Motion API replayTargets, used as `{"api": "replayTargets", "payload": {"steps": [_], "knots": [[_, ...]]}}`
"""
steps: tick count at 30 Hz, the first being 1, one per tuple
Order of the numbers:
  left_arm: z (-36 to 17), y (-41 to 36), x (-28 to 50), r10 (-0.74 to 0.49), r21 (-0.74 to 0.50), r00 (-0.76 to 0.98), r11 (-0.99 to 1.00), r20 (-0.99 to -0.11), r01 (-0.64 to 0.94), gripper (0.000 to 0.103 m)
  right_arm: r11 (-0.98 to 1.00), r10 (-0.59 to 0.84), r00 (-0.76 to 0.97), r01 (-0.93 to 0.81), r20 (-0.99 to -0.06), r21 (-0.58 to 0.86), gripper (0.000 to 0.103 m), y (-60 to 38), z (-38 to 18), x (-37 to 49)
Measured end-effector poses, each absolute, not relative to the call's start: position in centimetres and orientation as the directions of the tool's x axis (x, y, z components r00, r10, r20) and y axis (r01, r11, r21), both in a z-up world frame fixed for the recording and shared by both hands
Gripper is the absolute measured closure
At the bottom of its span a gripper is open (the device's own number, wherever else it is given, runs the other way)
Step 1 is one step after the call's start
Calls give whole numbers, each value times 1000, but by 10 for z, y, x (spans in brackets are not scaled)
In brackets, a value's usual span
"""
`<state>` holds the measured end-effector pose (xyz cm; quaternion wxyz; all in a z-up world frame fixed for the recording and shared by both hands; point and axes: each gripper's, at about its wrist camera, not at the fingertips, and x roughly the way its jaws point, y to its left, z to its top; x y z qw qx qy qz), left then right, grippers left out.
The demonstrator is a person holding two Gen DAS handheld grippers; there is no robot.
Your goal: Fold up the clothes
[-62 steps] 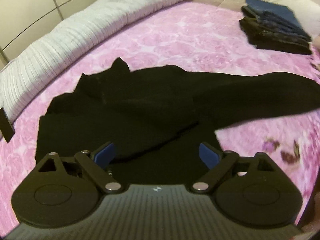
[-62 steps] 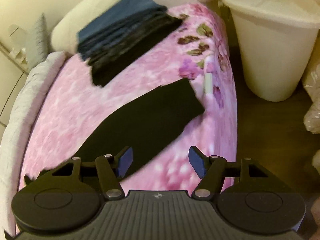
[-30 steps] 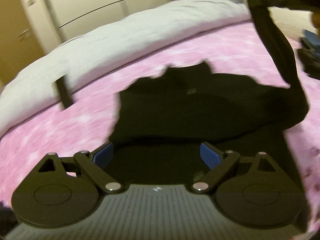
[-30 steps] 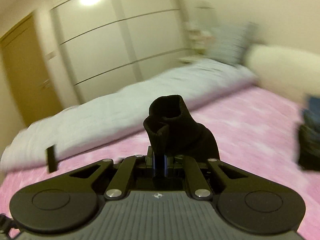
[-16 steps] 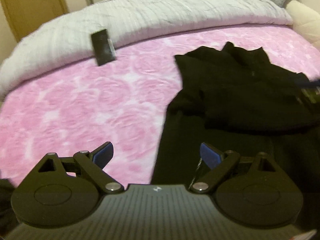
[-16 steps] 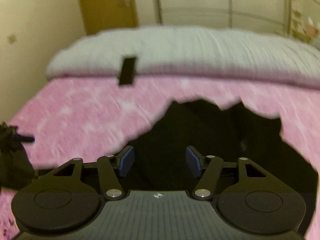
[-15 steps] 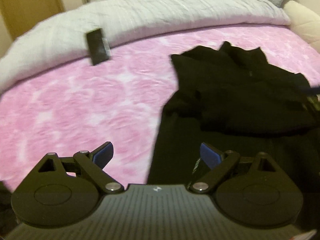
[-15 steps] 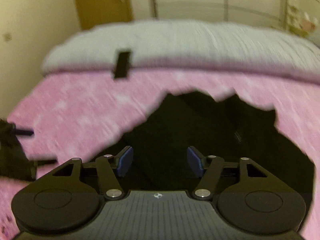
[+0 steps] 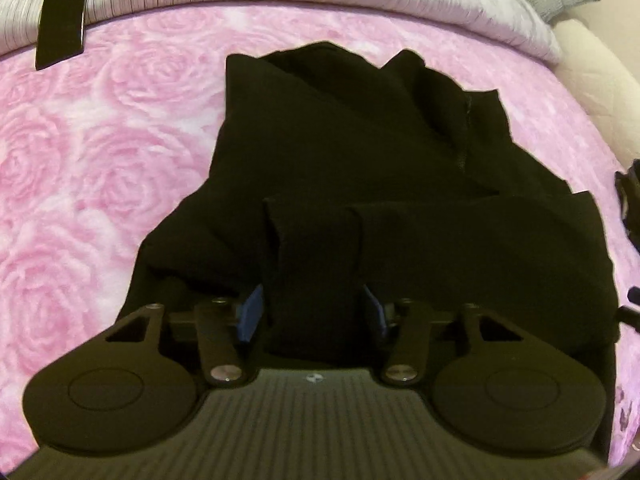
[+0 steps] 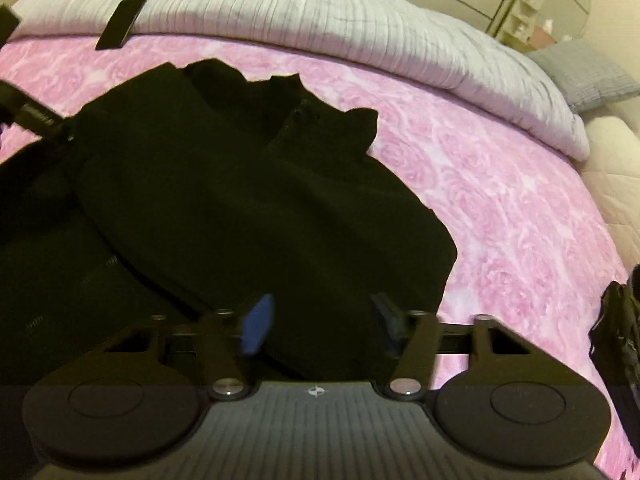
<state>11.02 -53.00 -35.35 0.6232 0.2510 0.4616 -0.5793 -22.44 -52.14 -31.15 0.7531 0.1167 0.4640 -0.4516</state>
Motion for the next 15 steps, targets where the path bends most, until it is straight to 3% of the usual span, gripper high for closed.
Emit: {"api": "replayTargets", "payload": {"steps": [1, 2, 3, 4, 15], "knots": [[-352, -531, 110, -484, -224, -97, 212, -870, 951, 85, 565, -568, 155, 787, -808, -247, 82, -524, -313, -227], [-351, -533, 110, -477, -227, -97, 222, -873, 948, 89, 565, -568, 145, 784, -810, -256, 86, -524, -315, -229], [-346, -533, 109, -480, -226, -94, 225, -872, 948, 90, 565, -568, 134, 781, -812, -266, 101, -525, -318, -231], [-339, -533, 108, -487, -223, -88, 226, -869, 948, 91, 571, -564, 134, 776, -815, -268, 103, -525, -319, -233], [-238, -535, 105, -679, -186, -71, 99, -731, 977, 93, 607, -583, 189, 748, -790, -269, 103, -518, -319, -240]]}}
